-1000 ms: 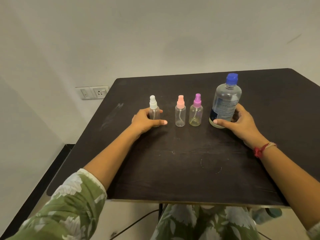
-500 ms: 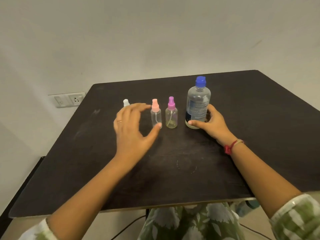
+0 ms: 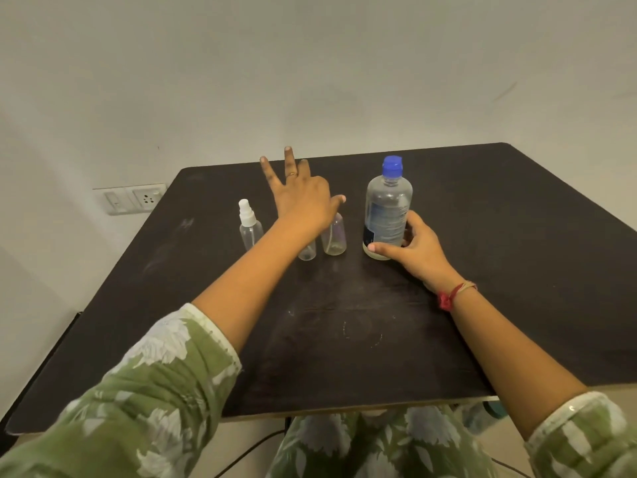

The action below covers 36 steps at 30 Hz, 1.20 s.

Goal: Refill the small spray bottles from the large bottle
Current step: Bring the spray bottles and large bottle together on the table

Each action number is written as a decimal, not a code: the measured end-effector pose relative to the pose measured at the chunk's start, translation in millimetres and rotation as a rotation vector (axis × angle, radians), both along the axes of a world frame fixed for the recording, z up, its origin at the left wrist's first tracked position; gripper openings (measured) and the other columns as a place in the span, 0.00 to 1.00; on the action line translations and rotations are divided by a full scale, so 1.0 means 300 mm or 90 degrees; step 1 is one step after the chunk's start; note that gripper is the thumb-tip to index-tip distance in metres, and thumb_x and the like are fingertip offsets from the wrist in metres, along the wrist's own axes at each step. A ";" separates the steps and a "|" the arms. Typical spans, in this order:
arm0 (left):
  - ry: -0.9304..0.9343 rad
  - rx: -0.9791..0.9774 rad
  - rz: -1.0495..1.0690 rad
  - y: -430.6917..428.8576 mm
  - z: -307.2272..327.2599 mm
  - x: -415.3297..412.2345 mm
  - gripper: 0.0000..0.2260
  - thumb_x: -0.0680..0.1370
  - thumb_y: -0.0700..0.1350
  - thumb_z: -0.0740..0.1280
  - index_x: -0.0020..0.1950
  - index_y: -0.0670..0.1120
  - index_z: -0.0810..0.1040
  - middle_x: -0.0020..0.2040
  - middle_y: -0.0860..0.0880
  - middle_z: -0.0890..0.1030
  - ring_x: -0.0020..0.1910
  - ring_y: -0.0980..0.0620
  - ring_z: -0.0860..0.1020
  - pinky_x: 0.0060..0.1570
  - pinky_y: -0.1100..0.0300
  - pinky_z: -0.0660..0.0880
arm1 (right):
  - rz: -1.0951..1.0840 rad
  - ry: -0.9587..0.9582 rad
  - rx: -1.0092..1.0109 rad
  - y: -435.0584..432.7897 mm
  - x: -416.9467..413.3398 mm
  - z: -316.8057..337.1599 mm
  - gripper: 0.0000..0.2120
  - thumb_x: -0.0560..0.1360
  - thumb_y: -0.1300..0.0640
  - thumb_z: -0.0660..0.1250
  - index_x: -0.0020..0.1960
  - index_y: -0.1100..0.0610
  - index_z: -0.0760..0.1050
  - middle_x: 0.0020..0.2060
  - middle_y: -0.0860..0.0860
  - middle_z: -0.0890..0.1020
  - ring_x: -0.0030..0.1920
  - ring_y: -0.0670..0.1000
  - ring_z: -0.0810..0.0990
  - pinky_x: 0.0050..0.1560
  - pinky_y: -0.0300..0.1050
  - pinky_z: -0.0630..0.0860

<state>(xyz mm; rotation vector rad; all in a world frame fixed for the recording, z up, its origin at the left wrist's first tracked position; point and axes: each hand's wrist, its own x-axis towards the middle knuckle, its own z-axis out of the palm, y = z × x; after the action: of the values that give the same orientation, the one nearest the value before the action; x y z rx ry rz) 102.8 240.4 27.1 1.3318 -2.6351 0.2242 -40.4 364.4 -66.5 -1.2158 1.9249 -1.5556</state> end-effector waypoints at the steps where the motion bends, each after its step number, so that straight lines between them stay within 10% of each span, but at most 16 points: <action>1: 0.005 -0.010 -0.004 -0.001 -0.007 0.002 0.23 0.79 0.64 0.57 0.49 0.48 0.81 0.77 0.41 0.60 0.78 0.41 0.41 0.67 0.32 0.32 | -0.001 0.001 -0.001 0.000 0.000 0.001 0.32 0.62 0.53 0.80 0.62 0.49 0.70 0.53 0.42 0.80 0.55 0.42 0.79 0.56 0.39 0.75; 12: 0.035 -0.162 -0.165 0.113 -0.049 0.067 0.23 0.80 0.63 0.54 0.55 0.48 0.80 0.74 0.46 0.66 0.78 0.43 0.42 0.67 0.35 0.30 | -0.017 0.022 0.017 0.010 0.010 0.004 0.33 0.61 0.49 0.80 0.61 0.47 0.69 0.55 0.43 0.79 0.57 0.45 0.78 0.60 0.48 0.76; 20: 0.111 -0.160 -0.229 0.134 -0.102 0.199 0.26 0.77 0.62 0.55 0.46 0.42 0.80 0.67 0.44 0.74 0.78 0.42 0.52 0.69 0.32 0.37 | -0.011 0.011 0.030 0.106 0.071 0.004 0.32 0.62 0.55 0.80 0.61 0.51 0.69 0.51 0.41 0.78 0.51 0.38 0.77 0.48 0.29 0.73; 28: 0.113 -0.113 -0.255 0.138 -0.102 0.199 0.24 0.78 0.63 0.55 0.53 0.45 0.79 0.69 0.46 0.72 0.78 0.45 0.52 0.70 0.33 0.38 | -0.002 0.026 0.033 0.137 0.090 0.003 0.34 0.62 0.53 0.80 0.64 0.51 0.69 0.55 0.43 0.78 0.56 0.42 0.77 0.54 0.34 0.73; 36: 0.366 0.006 -0.244 0.127 -0.153 0.210 0.20 0.71 0.59 0.71 0.57 0.49 0.74 0.55 0.53 0.79 0.66 0.48 0.68 0.58 0.50 0.63 | 0.003 0.031 0.027 0.144 0.096 0.001 0.35 0.62 0.52 0.80 0.66 0.51 0.68 0.58 0.46 0.78 0.59 0.44 0.77 0.62 0.45 0.73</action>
<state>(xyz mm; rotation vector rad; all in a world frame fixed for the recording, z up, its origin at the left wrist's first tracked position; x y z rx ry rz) 165.9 278.7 -18.8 0.7185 -2.3172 -0.1970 -11.7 407.5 -66.3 -1.2508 1.9743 -1.4884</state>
